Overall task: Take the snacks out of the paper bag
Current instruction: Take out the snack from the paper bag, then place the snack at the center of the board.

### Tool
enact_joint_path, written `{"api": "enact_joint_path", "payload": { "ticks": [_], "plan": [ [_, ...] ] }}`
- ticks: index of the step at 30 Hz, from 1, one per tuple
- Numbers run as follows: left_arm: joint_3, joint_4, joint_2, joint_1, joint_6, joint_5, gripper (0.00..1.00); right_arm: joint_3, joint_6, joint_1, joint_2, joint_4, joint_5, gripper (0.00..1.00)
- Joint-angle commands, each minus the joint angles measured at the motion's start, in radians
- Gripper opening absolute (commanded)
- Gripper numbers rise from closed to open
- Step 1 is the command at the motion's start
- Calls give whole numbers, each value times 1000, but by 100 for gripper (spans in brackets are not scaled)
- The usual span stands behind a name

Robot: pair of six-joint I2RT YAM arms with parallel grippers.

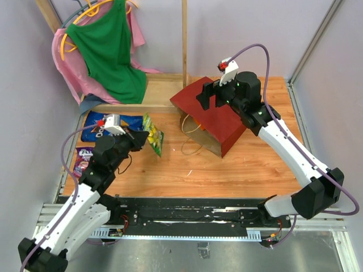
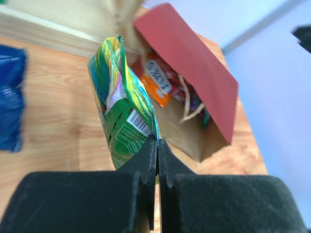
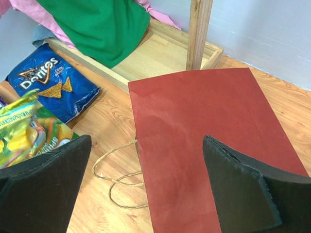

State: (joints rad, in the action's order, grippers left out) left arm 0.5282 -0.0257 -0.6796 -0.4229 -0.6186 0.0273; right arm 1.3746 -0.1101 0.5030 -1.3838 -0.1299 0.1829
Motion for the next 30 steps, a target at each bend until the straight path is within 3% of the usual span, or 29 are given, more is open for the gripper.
{"api": "enact_joint_path", "payload": {
  "ticks": [1,3,9,17,21,23,24,25,26,27,30],
  "plan": [
    [6,195,93,-4,-89,-308,1,-14,-30,11,16,35,31,99],
    [1,263,105,-3,-140,-393,1,-13,-37,10,14,36,42,99],
    [-52,345,174,-3,-248,-472,1,-19,-51,10,14,40,57,99],
    [-100,611,395,-4,-399,-639,1,-17,-54,12,9,46,62,99],
    [-125,670,403,-4,-486,-665,1,-15,-59,12,4,40,72,99],
    [-118,706,342,-4,-567,-707,14,-20,-58,11,11,42,72,99],
    [-108,738,301,-3,-603,-733,27,-21,-58,12,15,42,71,99],
    [-87,775,250,-3,-641,-754,49,-24,-56,12,19,43,68,99],
    [-65,814,197,-3,-679,-778,79,-26,-54,12,23,44,66,99],
    [-41,861,147,-2,-719,-801,96,-28,-54,12,25,44,64,99],
    [44,1024,6,-2,-854,-874,100,-34,-54,12,29,47,65,98]
  ]
}}
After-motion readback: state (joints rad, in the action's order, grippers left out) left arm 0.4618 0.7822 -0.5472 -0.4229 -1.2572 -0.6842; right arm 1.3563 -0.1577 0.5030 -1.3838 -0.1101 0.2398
